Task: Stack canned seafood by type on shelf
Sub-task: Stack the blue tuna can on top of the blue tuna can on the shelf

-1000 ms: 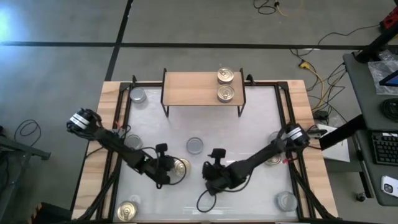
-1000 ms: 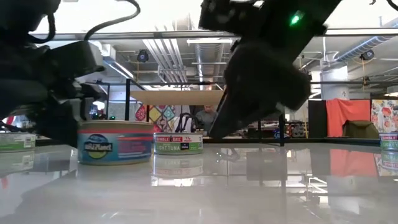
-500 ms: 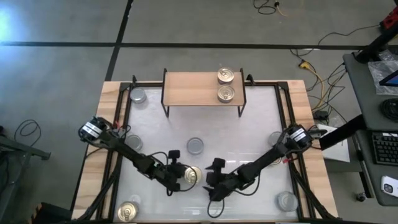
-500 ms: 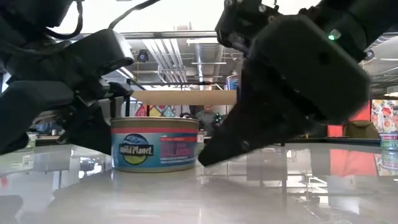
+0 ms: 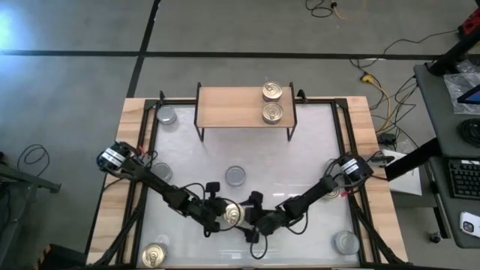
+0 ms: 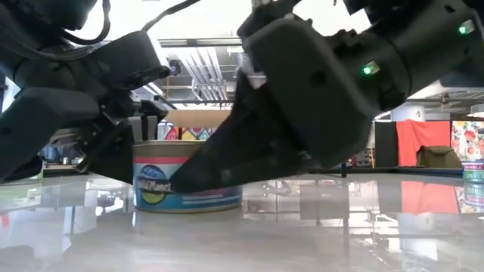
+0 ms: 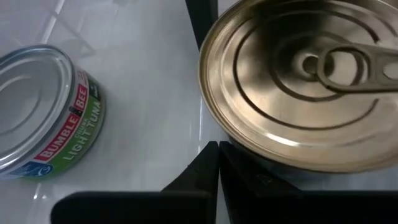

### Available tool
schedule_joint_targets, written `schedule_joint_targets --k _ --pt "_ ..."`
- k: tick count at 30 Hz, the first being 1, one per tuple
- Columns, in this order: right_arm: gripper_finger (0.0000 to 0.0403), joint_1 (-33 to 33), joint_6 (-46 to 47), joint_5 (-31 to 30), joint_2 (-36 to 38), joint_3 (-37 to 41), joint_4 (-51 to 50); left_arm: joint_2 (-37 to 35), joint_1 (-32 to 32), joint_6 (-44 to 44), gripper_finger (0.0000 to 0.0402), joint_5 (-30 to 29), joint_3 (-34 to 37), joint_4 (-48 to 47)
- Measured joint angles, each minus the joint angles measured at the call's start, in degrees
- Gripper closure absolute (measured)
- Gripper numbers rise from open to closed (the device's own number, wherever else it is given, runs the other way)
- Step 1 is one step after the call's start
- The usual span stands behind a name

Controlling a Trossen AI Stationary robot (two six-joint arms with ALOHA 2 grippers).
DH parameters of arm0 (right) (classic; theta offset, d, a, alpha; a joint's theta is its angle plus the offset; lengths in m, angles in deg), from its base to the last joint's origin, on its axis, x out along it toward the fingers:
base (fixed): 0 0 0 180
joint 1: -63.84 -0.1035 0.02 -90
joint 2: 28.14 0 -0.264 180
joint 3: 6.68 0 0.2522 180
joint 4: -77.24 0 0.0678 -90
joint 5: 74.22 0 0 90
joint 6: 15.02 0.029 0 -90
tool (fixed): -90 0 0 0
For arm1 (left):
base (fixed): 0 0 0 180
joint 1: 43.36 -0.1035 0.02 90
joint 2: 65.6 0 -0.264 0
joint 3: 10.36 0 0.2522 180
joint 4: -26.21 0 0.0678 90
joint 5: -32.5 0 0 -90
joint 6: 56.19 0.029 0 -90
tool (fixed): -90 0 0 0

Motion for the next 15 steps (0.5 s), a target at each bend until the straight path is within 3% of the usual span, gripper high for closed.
schedule_joint_targets --k 7,15 --pt "0.0005 0.92 -0.22 0.22 -1.43 -1.83 -0.55 -0.91 0.02 1.43 0.0401 -0.15 0.04 -1.97" --pt "0.0005 1.86 0.29 -0.02 -1.13 -1.86 -2.12 -6.02 0.17 -2.42 0.0401 -1.24 0.02 -12.93"
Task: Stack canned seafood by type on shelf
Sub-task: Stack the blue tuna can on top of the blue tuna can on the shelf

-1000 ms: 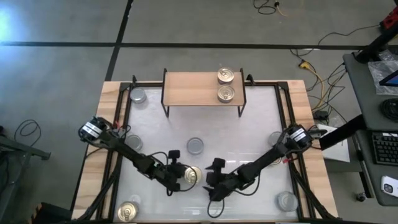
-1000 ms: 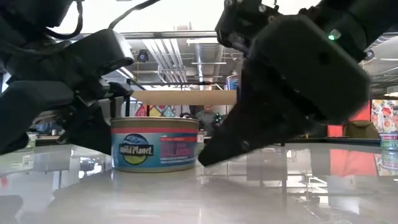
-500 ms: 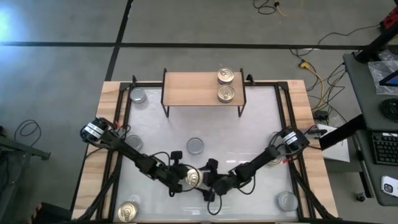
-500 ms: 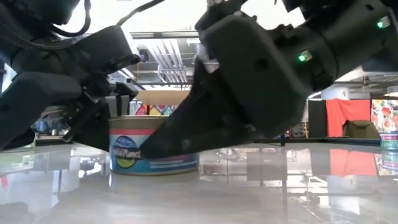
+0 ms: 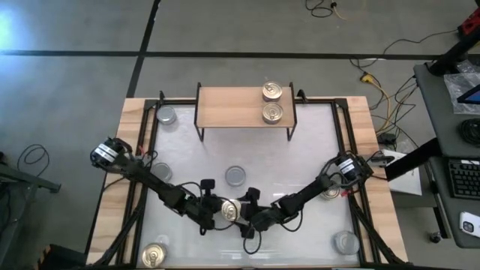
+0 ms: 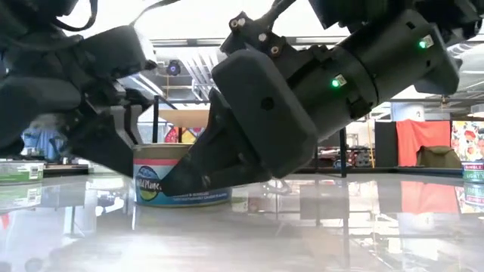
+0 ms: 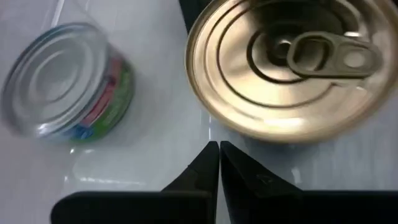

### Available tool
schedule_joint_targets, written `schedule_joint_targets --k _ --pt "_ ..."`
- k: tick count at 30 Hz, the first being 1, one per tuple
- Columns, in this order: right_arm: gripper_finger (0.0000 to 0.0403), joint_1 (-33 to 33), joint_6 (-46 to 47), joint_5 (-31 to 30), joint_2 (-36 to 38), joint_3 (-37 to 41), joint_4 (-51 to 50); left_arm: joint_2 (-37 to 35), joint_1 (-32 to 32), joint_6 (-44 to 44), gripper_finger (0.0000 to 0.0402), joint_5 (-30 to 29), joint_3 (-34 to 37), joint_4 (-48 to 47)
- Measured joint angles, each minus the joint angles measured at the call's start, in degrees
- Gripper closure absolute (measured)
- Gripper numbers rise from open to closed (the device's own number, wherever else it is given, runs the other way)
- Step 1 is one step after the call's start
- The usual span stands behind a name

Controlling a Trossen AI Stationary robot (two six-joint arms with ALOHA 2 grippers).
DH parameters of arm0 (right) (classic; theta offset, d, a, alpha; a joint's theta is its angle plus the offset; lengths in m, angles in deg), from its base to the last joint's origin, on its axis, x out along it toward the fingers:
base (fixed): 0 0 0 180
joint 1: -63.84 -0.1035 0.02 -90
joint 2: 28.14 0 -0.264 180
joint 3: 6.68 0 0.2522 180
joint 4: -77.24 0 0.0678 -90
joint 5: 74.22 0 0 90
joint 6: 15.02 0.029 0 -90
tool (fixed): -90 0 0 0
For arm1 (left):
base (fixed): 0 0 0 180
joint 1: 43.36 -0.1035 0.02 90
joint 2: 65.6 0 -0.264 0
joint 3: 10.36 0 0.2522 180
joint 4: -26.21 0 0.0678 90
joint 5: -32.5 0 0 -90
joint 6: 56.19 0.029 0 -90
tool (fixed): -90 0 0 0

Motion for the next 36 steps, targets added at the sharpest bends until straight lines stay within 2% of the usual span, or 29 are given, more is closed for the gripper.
schedule_joint_targets --k 5,14,20,36 --pt "0.0005 0.94 2.51 0.69 0.78 0.05 -2.24 -1.51 0.09 -1.86 0.0401 -0.47 0.68 1.7" --pt "0.0005 0.9 0.02 0.67 0.95 -0.06 -2.59 2.88 0.11 -3.15 0.0401 1.11 1.42 7.22" --pt "0.0005 0.94 -3.59 0.54 0.95 -1.85 -3.3 3.34 0.15 -3.13 0.0401 1.54 1.2 7.54" --pt "0.0003 2.0 -0.28 2.2 0.95 -1.9 -5.58 2.82 0.07 -3.17 0.0401 2.23 1.05 6.46"
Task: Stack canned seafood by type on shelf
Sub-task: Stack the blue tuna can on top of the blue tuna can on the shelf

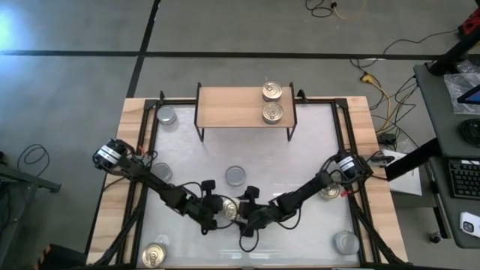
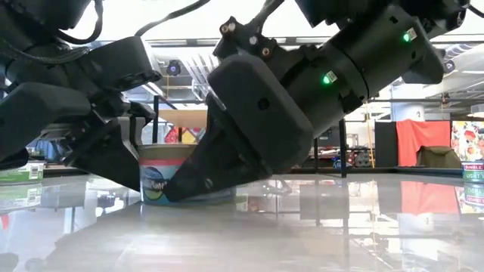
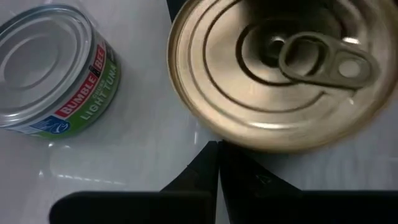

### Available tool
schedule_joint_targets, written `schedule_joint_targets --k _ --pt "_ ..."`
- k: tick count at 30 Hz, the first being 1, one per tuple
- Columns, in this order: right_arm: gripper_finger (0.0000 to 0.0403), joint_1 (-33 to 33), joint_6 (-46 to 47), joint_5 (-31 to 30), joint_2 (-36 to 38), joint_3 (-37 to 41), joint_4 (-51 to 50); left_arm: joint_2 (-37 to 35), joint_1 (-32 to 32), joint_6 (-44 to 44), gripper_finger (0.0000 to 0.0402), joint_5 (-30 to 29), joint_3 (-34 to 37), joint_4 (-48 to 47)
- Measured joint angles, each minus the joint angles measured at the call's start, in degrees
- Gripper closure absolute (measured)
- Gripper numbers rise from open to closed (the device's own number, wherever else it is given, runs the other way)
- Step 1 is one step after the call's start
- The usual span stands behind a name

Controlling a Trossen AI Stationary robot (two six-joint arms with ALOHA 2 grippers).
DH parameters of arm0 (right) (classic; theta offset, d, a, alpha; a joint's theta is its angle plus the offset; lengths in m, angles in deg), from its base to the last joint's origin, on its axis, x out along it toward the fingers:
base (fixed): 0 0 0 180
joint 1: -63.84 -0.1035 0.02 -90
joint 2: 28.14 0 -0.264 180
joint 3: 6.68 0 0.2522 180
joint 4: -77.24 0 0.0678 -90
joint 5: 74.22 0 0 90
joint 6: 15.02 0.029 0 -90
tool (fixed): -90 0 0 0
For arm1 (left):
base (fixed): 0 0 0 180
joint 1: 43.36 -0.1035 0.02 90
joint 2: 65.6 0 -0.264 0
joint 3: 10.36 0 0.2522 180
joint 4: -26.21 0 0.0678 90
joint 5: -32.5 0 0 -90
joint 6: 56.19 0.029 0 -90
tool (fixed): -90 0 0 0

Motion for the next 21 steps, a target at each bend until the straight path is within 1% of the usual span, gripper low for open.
schedule_joint_targets --k 2,7,10,15,21 --pt "0.0003 0.34 0.83 0.55 0.0 -0.14 -0.74 -0.84 -0.02 -0.34 0.0401 0.43 -0.02 -1.7" --pt "0.0003 0.69 0.76 -0.66 0.43 -0.36 -2.29 -3.05 0.34 -1.66 0.0401 1.34 -0.11 -5.95" --pt "0.0003 0.67 0.01 -0.52 1.39 -1.16 -6.75 -3.58 0.8 -2.46 0.0401 0.98 -0.11 -8.02" --pt "0.0003 0.67 0.76 1.17 2.6 -2.01 -14.38 -3.78 1.01 -2.8 0.0401 0.37 -0.11 -7.93" --pt "0.0003 1.0 2.64 1.74 2.64 -2.3 -15.01 -3.93 1.01 0.2 0.0401 0.11 -0.09 -2.96"
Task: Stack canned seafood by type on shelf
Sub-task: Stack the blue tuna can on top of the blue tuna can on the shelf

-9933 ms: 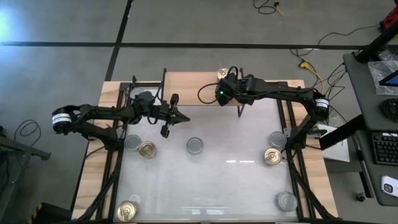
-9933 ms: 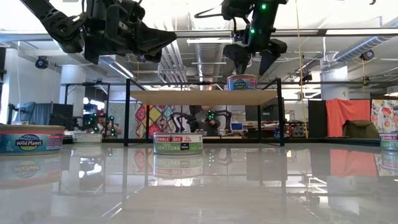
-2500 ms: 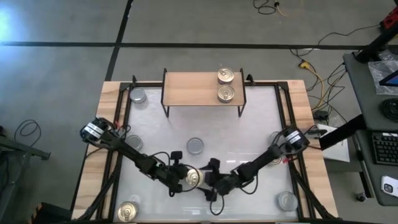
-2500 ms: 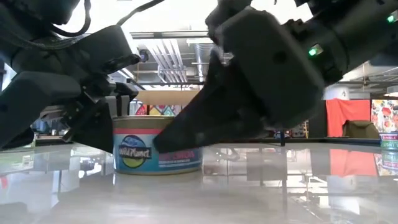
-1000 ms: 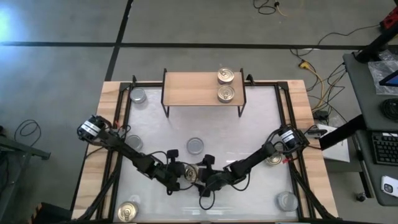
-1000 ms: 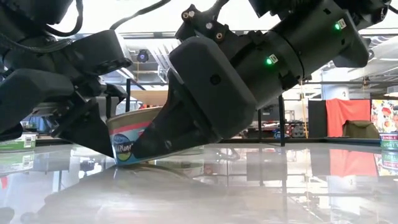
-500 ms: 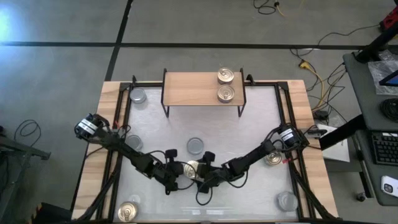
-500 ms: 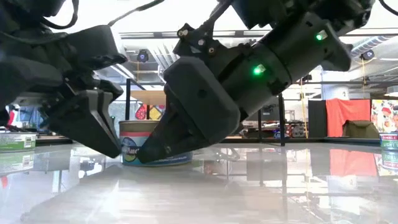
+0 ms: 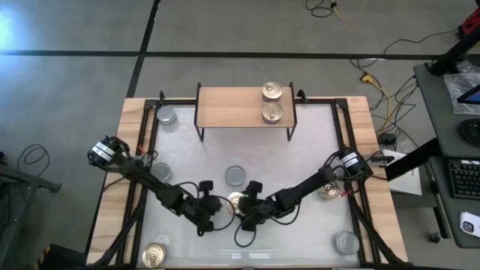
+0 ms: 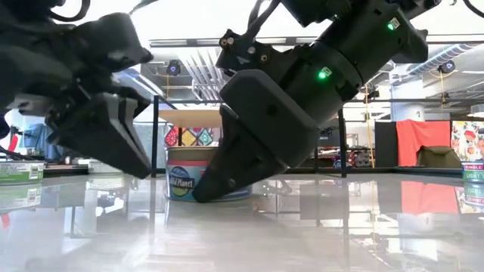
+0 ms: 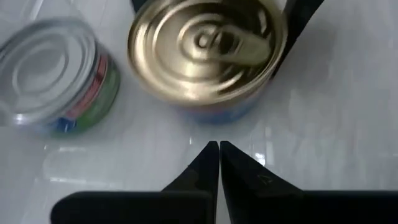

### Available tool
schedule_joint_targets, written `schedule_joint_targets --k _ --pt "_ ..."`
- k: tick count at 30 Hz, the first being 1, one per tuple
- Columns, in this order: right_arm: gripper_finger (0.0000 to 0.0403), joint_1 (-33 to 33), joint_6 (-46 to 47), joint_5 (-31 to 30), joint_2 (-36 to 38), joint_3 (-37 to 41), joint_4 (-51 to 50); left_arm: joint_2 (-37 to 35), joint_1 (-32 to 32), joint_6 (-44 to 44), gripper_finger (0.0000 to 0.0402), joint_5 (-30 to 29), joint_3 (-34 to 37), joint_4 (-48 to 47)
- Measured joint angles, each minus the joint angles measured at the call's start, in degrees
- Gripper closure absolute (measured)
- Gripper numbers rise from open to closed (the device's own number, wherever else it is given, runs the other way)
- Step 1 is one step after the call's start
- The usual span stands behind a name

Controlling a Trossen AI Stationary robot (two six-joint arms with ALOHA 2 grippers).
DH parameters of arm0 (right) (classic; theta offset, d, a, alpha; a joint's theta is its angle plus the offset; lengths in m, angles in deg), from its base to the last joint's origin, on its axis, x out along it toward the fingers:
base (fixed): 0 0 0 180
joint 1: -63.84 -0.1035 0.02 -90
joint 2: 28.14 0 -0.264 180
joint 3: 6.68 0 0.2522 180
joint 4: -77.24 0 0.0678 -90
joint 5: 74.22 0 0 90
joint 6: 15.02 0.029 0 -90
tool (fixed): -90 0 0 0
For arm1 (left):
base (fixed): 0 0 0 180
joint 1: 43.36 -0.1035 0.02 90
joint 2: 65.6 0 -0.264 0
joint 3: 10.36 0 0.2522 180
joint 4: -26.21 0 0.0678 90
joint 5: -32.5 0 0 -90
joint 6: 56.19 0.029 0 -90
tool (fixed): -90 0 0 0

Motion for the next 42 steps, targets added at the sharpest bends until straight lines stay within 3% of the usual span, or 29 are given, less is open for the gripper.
schedule_joint_targets --k 21,34,42 --pt "0.0003 0.91 -1.27 1.87 -0.07 -0.28 1.05 0.61 -0.5 4.25 0.0401 -0.17 0.2 7.57" --pt "0.0035 1.13 0.48 2.19 0.36 -0.23 -0.21 3.17 -0.5 5.87 0.0401 0.25 -2.66 5.36" --pt "0.0037 1.33 -0.75 5.7 9.54 -0.25 -10.15 -3.96 4.65 3.03 0.0401 -0.86 -3.02 -0.87"
